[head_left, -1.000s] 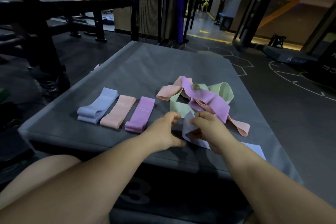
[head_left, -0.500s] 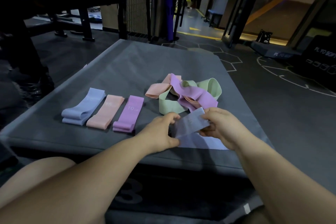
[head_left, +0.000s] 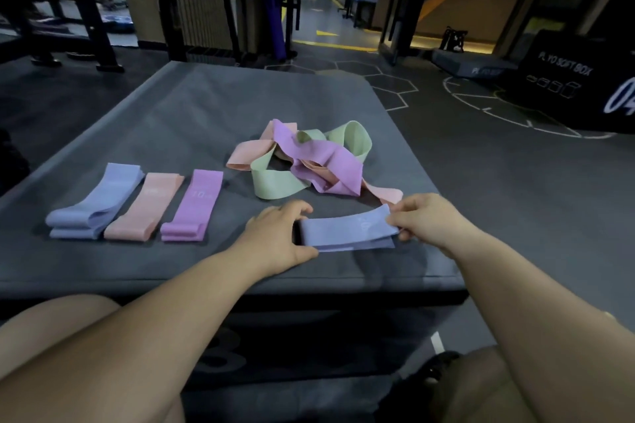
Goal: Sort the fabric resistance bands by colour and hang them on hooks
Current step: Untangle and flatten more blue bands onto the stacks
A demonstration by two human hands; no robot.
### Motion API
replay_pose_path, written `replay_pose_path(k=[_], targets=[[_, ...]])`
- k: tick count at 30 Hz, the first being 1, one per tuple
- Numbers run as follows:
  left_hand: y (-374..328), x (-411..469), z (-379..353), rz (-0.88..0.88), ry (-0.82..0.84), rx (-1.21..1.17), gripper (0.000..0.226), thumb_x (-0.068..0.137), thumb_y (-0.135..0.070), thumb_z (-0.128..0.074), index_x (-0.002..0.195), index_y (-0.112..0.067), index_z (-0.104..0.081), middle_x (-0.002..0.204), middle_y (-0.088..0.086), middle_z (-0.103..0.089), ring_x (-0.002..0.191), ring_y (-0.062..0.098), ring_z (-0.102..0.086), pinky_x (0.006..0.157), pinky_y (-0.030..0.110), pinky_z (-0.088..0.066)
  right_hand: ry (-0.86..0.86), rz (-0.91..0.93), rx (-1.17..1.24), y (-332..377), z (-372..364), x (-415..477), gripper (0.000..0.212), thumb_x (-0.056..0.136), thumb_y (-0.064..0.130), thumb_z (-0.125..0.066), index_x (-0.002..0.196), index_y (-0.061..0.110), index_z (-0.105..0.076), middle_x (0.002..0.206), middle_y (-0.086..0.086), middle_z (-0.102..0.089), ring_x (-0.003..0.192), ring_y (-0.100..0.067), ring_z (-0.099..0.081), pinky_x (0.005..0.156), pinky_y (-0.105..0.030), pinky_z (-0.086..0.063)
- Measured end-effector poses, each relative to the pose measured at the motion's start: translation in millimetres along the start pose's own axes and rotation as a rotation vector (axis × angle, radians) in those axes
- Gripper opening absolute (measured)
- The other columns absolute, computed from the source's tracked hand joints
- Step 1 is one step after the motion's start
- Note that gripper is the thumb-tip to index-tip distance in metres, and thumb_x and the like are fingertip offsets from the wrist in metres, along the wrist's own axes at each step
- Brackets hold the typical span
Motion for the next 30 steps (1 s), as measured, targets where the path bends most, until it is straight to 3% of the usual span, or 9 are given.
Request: replay_pose_path(k=[6, 10, 13, 17, 21, 24, 30], targets=[[4, -1, -2, 0.003, -0.033, -0.038, 0.066, 0.071, -0.042, -0.08, 0.128, -0.027, -0.049, 0.13, -0.01, -0.056, 0.125, 0.015, -0.048, 0.107, 0.041, -0.037, -0.023, 0.035, -0.185, -4, -5, 2, 0.01, 0.083, 0.018, -0.069, 0.093, 0.017, -0.068, 0.046, 0.011, -0.06, 0.039, 0.001, -0.054, 0.037, -0.008, -0.033], [7, -1, -3, 0.005, -0.04, -0.046, 0.066, 0.07, -0.043, -0.08, 0.127, -0.028, -0.05, 0.128, -0.012, -0.057, 0.124, 0.014, -0.048, 0.106, 0.041, -0.038, -0.021, 0.045, -0.278, -4, -10, 3, 0.011, 0.083, 0.023, -0.066, 0.093, 0.025, -0.066, 0.062, 0.009, -0.063, 0.057, -0.007, -0.063, 0.041, -0.013, -0.035], [9, 0, -2, 0.015, -0.039, -0.049, 0.066, 0.07, -0.043, -0.08, 0.127, -0.029, -0.05, 0.128, -0.012, -0.056, 0.125, 0.014, -0.048, 0.106, 0.041, -0.038, -0.028, 0.079, -0.367, -2, -11, 5, 0.015, 0.081, 0.024, -0.065, 0.092, 0.032, -0.061, 0.076, 0.01, -0.063, 0.077, -0.015, -0.066, 0.058, -0.021, -0.041], [10, 0, -2, 0.013, -0.041, -0.059, 0.067, 0.071, -0.041, -0.08, 0.128, -0.029, -0.049, 0.127, -0.013, -0.056, 0.125, 0.013, -0.047, 0.106, 0.041, -0.038, -0.034, 0.098, -0.405, -3, -12, 6, 0.026, 0.081, 0.025, -0.064, 0.106, 0.033, -0.062, 0.083, 0.008, -0.061, 0.082, -0.016, -0.061, 0.067, -0.027, -0.042], [8, -2, 1, 0.024, -0.027, -0.058, 0.068, 0.071, -0.039, -0.081, 0.13, -0.028, -0.048, 0.121, -0.014, -0.056, 0.124, 0.014, -0.047, 0.106, 0.04, -0.038, -0.011, 0.13, -0.412, -1, -15, 4, 0.032, 0.084, 0.02, -0.061, 0.114, 0.03, -0.064, 0.088, 0.007, -0.06, 0.084, -0.016, -0.059, 0.064, -0.024, -0.042], [5, -3, 3, 0.03, -0.011, -0.045, 0.069, 0.071, -0.04, -0.08, 0.131, -0.03, -0.047, 0.11, -0.019, -0.051, 0.124, 0.015, -0.046, 0.106, 0.041, -0.037, -0.012, 0.144, -0.404, 0, -15, 4, 0.029, 0.082, 0.016, -0.06, 0.109, 0.028, -0.065, 0.076, 0.01, -0.062, 0.076, -0.014, -0.06, 0.058, -0.021, -0.042], [-2, -7, 6, 0.031, 0.001, 0.055, 0.067, 0.075, -0.046, -0.075, 0.133, -0.033, -0.045, 0.131, -0.013, -0.053, 0.129, 0.013, -0.04, 0.108, 0.042, -0.033, -0.053, 0.16, -0.371, 0, -12, 3, 0.026, 0.081, 0.013, -0.06, 0.102, 0.026, -0.065, 0.071, 0.011, -0.061, 0.068, -0.004, -0.055, 0.055, -0.017, -0.037]])
Point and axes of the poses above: each hand's wrist, its own x-axis towards the middle knuckle, its own z-axis out of the back of the hand, y = z × x, the point moved 9 cm from there along x, towards the middle knuckle
